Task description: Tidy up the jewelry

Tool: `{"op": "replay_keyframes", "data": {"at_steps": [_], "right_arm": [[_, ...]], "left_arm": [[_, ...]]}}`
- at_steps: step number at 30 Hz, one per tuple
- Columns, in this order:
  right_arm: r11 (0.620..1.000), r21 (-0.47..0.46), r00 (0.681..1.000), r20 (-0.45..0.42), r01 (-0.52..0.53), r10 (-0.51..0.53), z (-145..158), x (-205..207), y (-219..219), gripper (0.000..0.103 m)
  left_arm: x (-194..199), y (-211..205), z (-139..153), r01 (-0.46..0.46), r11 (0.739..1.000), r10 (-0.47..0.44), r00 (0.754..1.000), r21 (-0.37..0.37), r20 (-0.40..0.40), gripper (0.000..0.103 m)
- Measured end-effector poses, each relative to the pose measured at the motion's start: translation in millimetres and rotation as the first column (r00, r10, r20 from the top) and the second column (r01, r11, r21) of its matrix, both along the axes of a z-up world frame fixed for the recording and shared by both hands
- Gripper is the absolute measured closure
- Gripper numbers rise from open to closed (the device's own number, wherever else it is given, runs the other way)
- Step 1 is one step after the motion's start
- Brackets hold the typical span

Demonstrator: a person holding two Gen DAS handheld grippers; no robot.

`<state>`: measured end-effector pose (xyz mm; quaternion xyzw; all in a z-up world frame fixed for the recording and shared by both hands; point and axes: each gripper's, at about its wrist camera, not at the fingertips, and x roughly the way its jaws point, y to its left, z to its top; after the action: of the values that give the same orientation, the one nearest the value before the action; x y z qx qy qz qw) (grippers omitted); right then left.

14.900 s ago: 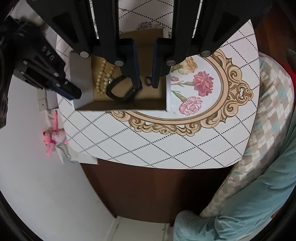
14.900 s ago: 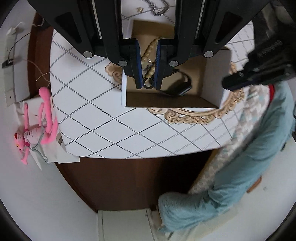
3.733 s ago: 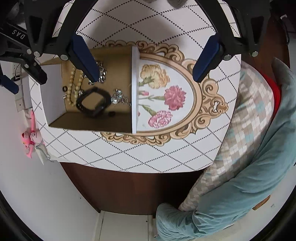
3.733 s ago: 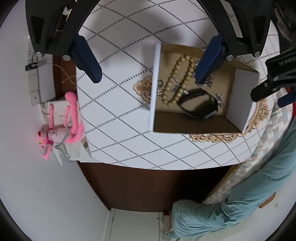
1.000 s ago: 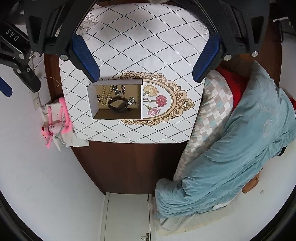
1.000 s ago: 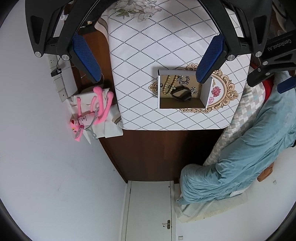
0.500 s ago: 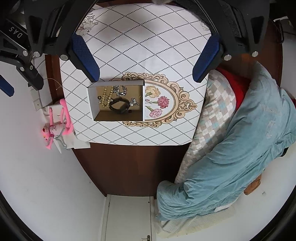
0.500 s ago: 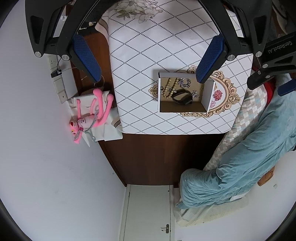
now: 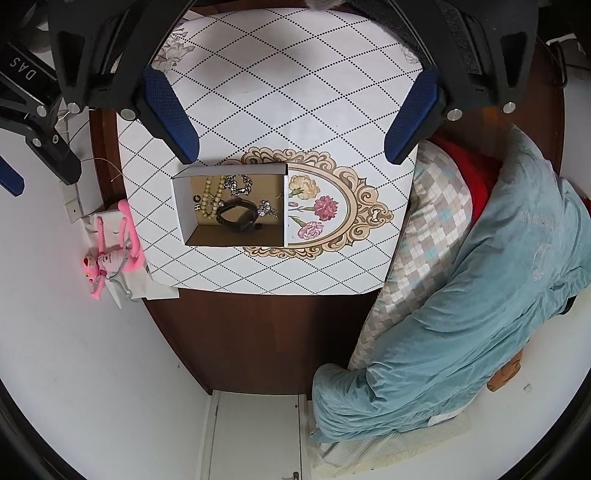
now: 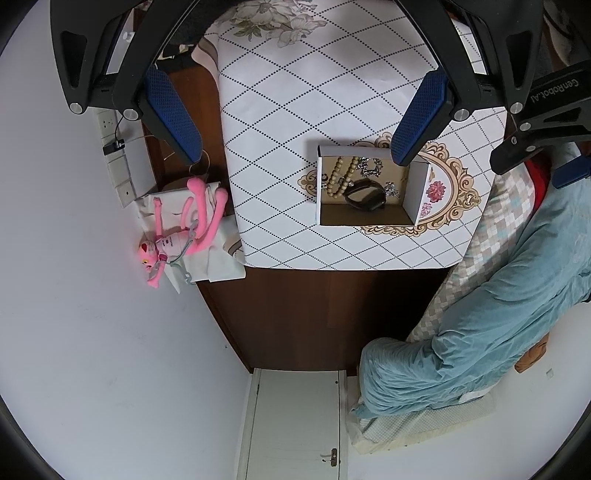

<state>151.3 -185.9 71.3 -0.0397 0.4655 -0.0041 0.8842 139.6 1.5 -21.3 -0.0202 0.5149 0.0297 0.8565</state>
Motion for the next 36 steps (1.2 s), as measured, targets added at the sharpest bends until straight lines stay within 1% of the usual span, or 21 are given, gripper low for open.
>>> {"op": "replay_keyframes", "data": {"at_steps": [36], "right_arm": [[1.000, -0.002, 1.000, -0.007, -0.005, 0.005, -0.2, -2.4, -0.3, 0.000]], "left_arm": [[-2.3, 0.5, 7.3, 0.002, 1.000, -0.002, 1.000, 0.002, 0.006, 0.000]]}}
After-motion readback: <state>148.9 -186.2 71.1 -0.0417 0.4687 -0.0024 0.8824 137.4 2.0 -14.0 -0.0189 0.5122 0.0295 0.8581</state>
